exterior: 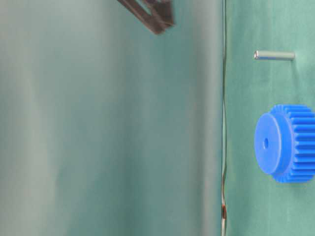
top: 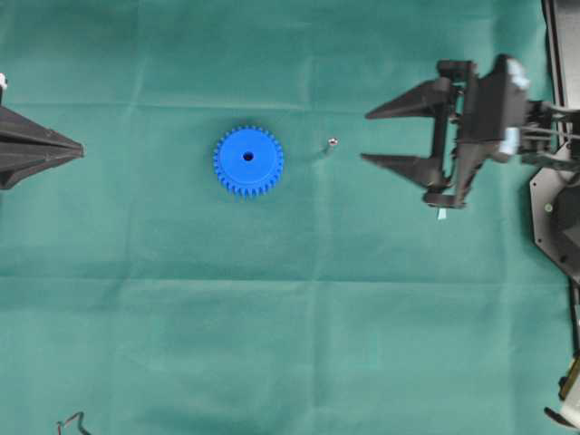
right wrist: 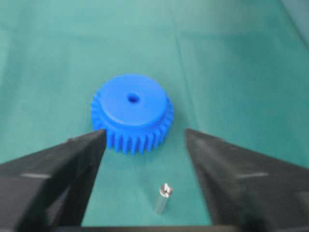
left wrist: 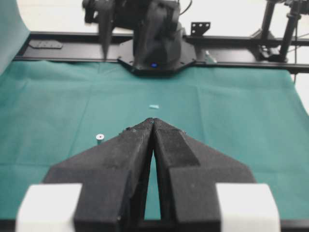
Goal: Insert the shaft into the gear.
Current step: 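Move the right gripper left and down over the silver shaft, then close the right gripper on the silver shaft and lift it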
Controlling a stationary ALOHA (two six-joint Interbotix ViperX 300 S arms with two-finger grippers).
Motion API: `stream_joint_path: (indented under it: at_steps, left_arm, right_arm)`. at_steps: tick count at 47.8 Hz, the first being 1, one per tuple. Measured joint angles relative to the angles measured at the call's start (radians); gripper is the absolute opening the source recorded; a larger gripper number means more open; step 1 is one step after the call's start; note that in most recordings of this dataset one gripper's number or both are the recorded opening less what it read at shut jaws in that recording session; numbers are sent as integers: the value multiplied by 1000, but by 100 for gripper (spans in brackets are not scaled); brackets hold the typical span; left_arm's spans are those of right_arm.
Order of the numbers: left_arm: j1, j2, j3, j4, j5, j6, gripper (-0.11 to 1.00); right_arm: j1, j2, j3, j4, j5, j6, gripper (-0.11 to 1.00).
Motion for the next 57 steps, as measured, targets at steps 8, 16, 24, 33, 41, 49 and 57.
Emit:
stream_joint_path:
  at_steps: [8,16,24,33,41,49,57]
  left_arm:
    - [-2,0,0,-2,0,0,0]
    - [0,0,0,0,3,0,0]
    - [0,0,0,0,5,0,0]
    - [0,2,0,0,11,0,0]
    - [0,3,0,0,14,-2,0]
    - [0,3,0,0,15,0,0]
    - [0,3,0,0,20,0,0]
  right_arm:
    - [-8,170,-9,43,-98,0,77]
    - [-8,295,-34,66,-147,0,77]
    - [-9,387,-46,92,-193,0,77]
    - [-18,460,-48,123,-239,2,77]
    - [-21,494,-49,141,-256,2,75]
    - [-20,497,-49,147,-258,0,64]
    - [-20,497,-49,147,-256,2,28]
